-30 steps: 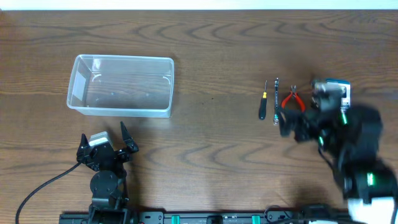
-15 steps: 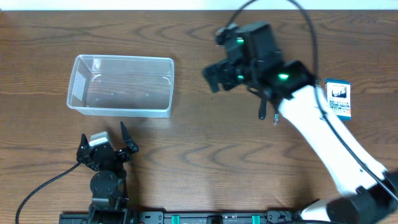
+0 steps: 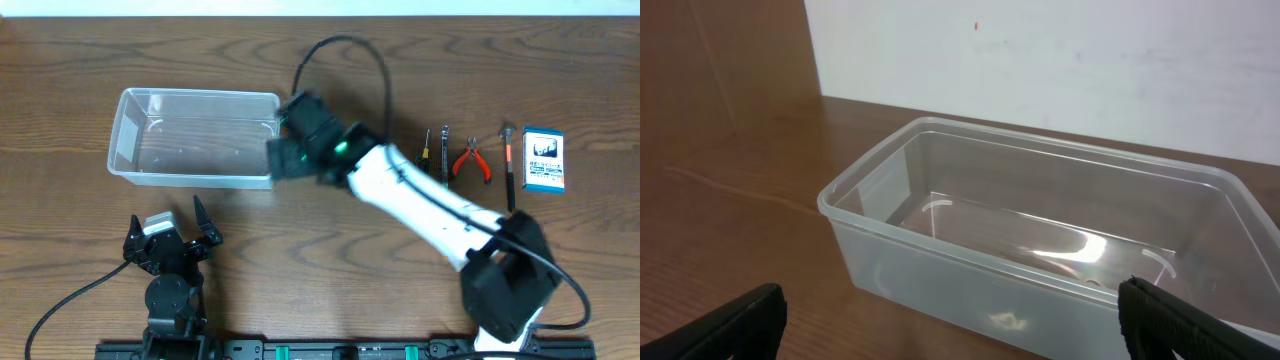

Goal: Pack container
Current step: 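Move the right gripper to the right rim of the clear container, then grip the container rim with the right gripper and drag it rightward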

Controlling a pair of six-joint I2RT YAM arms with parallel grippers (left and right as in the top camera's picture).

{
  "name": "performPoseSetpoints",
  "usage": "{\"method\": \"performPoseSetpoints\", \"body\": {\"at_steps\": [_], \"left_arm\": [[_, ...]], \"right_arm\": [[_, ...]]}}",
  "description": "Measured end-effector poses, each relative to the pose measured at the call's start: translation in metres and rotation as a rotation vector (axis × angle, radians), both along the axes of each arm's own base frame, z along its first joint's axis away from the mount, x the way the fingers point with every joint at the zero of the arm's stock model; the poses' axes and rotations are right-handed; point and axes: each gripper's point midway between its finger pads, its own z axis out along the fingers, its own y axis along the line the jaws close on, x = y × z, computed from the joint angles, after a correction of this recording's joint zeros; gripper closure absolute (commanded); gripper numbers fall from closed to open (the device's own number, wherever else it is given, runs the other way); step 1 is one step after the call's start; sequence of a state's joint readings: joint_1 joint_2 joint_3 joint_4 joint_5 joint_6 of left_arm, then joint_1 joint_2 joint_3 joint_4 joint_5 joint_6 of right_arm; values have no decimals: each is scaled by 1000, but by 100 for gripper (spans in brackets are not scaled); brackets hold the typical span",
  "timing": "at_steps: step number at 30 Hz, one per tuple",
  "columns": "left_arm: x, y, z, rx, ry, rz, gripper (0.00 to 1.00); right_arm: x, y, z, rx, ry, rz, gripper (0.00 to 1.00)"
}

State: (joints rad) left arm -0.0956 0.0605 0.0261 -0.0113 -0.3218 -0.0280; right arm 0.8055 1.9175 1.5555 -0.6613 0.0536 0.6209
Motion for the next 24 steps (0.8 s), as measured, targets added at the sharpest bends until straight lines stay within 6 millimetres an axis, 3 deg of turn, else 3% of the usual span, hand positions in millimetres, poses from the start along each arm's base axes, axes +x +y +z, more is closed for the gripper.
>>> {"method": "performPoseSetpoints", "body": {"at_steps": [5, 12, 20, 24], "left_arm": [[0, 0, 0, 0, 0, 0, 2], [0, 0, 0, 0, 0, 0, 2], [0, 0, 0, 0, 0, 0, 2], [0, 0, 0, 0, 0, 0, 2]], "right_arm": [[-11, 12, 0, -30, -50, -82, 12], [12, 13, 6, 21, -122, -196, 16], [28, 25, -15, 46, -146, -226, 18], [30, 27, -25, 42, -142, -233, 29]]}}
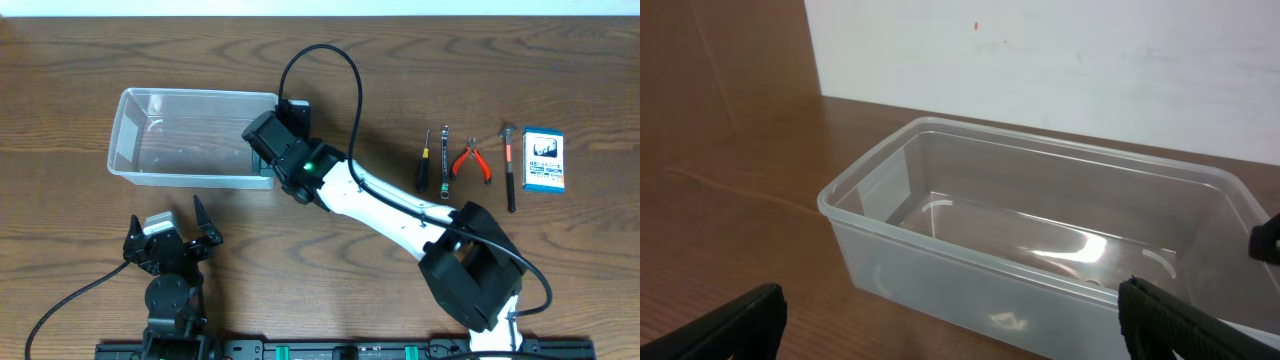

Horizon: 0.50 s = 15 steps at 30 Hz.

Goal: Pack container
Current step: 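Grip the container rim with the right gripper and drag it rightward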

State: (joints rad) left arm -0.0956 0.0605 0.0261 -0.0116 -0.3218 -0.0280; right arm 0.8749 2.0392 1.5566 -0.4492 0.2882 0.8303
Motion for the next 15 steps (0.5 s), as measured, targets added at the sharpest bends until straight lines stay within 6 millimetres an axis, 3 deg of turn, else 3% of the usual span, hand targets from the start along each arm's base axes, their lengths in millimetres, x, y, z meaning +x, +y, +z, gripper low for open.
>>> {"method": "performPoseSetpoints", "body": {"at_steps": [3, 7, 15], "left_arm": [[0, 0, 0, 0, 0, 0, 2], [0, 0, 0, 0, 0, 0, 2], [0, 0, 0, 0, 0, 0, 2]], "right_arm": [[1, 0, -10, -6, 11, -8, 45], [5, -5, -19, -20, 25, -21, 76], [11, -28, -26, -60, 60, -62, 85]]}}
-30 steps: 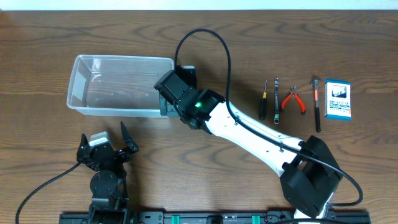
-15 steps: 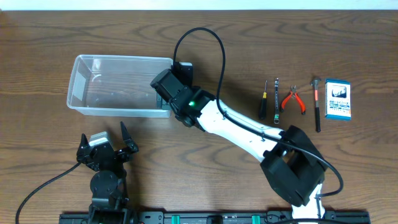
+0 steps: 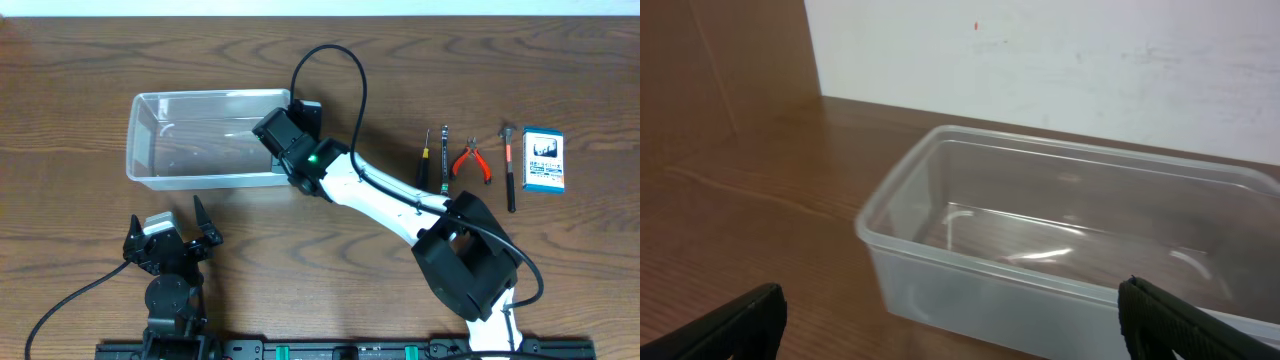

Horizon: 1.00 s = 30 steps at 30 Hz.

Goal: Pack container
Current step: 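Grip the container rim with the right gripper and drag it rightward, then keep dragging the container right until it sits beside the tools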

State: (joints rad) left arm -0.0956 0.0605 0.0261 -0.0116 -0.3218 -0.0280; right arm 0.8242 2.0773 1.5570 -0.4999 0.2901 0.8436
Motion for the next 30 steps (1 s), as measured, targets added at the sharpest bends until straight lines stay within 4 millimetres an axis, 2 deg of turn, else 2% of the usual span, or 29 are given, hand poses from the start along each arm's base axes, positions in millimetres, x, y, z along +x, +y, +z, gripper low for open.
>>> {"method": "performPoseSetpoints", "body": {"at_steps": [5, 10, 14, 17, 21, 25, 30], "left_arm": [[0, 0, 0, 0, 0, 0, 2], [0, 0, 0, 0, 0, 0, 2], [0, 0, 0, 0, 0, 0, 2], [0, 0, 0, 0, 0, 0, 2], [0, 0, 0, 0, 0, 0, 2], [0, 0, 0, 0, 0, 0, 2], [0, 0, 0, 0, 0, 0, 2]], "right_arm": [[-2, -34, -11, -99, 62, -40, 96], [-2, -75, -10, -172, 138, -99, 93], [-6, -113, 1, -220, 193, -150, 85], [-4, -133, 14, -242, 199, -157, 81], [-3, -146, 33, -267, 181, -114, 73], [-9, -152, 41, -309, 185, -46, 65], [-7, -158, 44, -347, 187, 24, 43]]}}
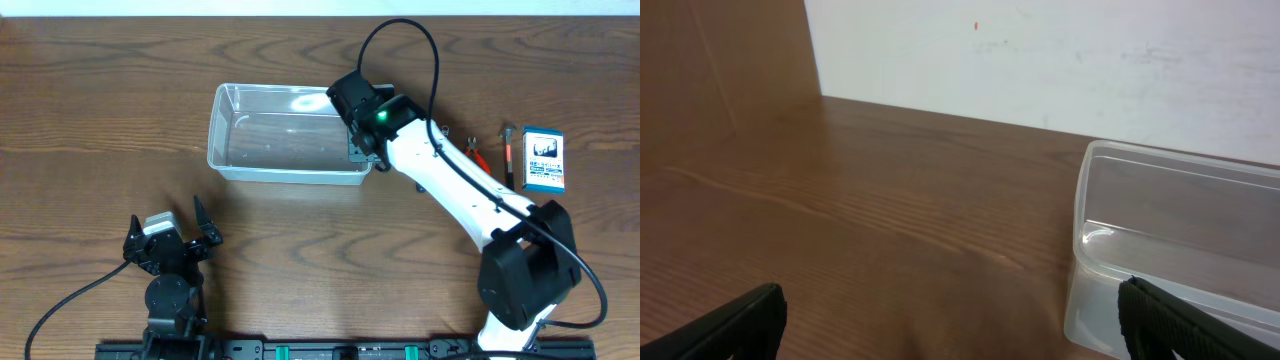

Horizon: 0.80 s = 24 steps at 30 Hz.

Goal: Pack container
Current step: 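Keep dragging the container right until it sits beside the tools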

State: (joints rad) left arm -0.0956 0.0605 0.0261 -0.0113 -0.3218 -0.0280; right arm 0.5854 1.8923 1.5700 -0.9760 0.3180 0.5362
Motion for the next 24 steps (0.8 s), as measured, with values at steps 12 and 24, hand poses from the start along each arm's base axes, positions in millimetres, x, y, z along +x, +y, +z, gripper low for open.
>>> {"method": "performPoseSetpoints", "body": {"at_steps": [12, 24], "left_arm": [[0, 0, 0, 0, 0, 0, 2], [0, 0, 0, 0, 0, 0, 2]], "right_arm": [[6, -51, 104, 224, -146, -82, 48], [1, -12, 27, 270, 97, -70, 46]]}}
